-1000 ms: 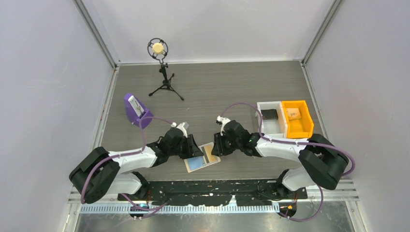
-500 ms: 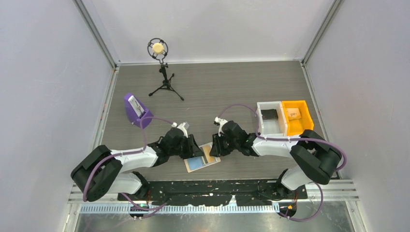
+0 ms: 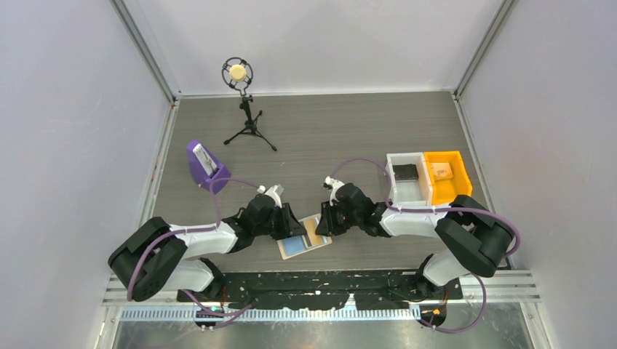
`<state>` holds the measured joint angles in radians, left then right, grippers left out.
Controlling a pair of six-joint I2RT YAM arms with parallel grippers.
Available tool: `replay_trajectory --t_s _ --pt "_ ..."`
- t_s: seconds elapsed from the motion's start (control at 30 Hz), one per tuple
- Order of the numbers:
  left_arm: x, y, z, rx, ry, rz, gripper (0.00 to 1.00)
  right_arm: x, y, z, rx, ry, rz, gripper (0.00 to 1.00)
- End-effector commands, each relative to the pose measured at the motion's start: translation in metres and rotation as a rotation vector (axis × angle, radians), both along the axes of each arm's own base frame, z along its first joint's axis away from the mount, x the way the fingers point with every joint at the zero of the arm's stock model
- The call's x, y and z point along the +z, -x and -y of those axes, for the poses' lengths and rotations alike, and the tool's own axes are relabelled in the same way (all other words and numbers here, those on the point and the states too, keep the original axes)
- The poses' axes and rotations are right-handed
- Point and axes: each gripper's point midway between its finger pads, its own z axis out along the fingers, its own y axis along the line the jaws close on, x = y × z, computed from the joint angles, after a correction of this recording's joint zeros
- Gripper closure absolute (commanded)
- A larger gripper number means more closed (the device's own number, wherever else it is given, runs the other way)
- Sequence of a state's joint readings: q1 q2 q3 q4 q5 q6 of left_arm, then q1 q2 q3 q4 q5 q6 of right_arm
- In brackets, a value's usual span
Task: Take the credit cards out of the card holder
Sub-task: Remove the credit card from the card holder.
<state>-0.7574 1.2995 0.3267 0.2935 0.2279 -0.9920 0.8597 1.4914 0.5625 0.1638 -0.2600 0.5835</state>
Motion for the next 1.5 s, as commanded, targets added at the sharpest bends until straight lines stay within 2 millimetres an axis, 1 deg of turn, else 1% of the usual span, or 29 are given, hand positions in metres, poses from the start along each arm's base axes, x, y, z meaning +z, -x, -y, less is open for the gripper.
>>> replay_trajectory --t_s 0.0,0.1,0.23,0.3,0.37,0.5,0.67,0.7,0.8,0.83,0.87,0.9,0.97,1.0,1.27,1.3,1.33,1.37,1.4,1.43,1.47 --pt "0.006 0.001 0.007 0.004 0.069 0.007 0.70 -0.009 0.005 0.005 -0.009 0.017 -0.022 0.75" --pt "0.008 0.002 0.006 0.017 0.088 0.013 0.73 -0.009 0.006 0.006 -0.012 0.017 -0.024 0.75" --pt "0.015 0.001 0.009 0.025 0.140 0.031 0.81 -0.011 0.007 0.007 -0.014 0.018 -0.029 0.76" --pt "0.018 0.001 0.011 0.024 0.161 0.033 0.87 -0.013 0.009 0.008 -0.015 0.022 -0.035 0.76" --pt "0.020 0.001 0.012 0.022 0.172 0.029 1.00 -0.014 0.009 0.009 -0.015 0.022 -0.035 0.76" --pt "0.017 0.003 0.012 0.029 0.176 0.011 1.00 -0.016 0.009 0.011 -0.022 0.028 -0.037 0.76" --pt "0.013 0.004 0.004 0.049 0.149 0.007 1.00 -0.016 0.007 0.013 -0.032 0.039 -0.033 0.76" --pt "0.013 0.005 0.003 0.047 0.143 0.009 0.97 -0.016 0.008 0.014 -0.032 0.040 -0.033 0.76" --pt "0.018 0.006 0.004 0.032 0.152 0.023 0.81 -0.016 0.008 0.014 -0.032 0.038 -0.033 0.76" --pt "0.020 0.006 0.004 0.030 0.159 0.028 0.79 -0.016 0.008 0.014 -0.032 0.039 -0.032 0.76" --pt "0.022 0.006 0.005 0.026 0.166 0.033 0.79 -0.016 0.008 0.014 -0.031 0.039 -0.033 0.76" --pt "0.024 0.006 0.006 0.024 0.175 0.040 0.84 -0.016 0.008 0.014 -0.032 0.039 -0.033 0.76" --pt "0.027 0.006 0.007 0.019 0.189 0.050 0.98 -0.016 0.008 0.013 -0.030 0.038 -0.034 0.76" --pt "0.026 0.007 0.006 0.020 0.191 0.051 1.00 -0.016 0.008 0.013 -0.030 0.037 -0.034 0.76" --pt "0.015 0.008 -0.001 0.045 0.160 0.033 1.00 -0.017 0.008 0.015 -0.035 0.044 -0.034 0.77" --pt "0.014 0.009 -0.002 0.046 0.154 0.031 0.99 -0.017 0.008 0.016 -0.035 0.045 -0.034 0.77" --pt "0.012 0.009 -0.003 0.047 0.148 0.028 0.94 -0.017 0.008 0.016 -0.035 0.046 -0.034 0.77" --pt "0.012 0.010 -0.003 0.043 0.147 0.030 0.92 -0.017 0.008 0.016 -0.035 0.046 -0.033 0.77" --pt "0.013 0.010 -0.003 0.041 0.149 0.031 0.91 -0.018 0.008 0.016 -0.034 0.046 -0.034 0.77" --pt "0.014 0.010 -0.003 0.039 0.152 0.034 0.93 -0.017 0.008 0.016 -0.034 0.046 -0.033 0.77" --pt "0.014 0.010 -0.003 0.039 0.155 0.037 0.98 -0.017 0.008 0.016 -0.033 0.046 -0.033 0.77"
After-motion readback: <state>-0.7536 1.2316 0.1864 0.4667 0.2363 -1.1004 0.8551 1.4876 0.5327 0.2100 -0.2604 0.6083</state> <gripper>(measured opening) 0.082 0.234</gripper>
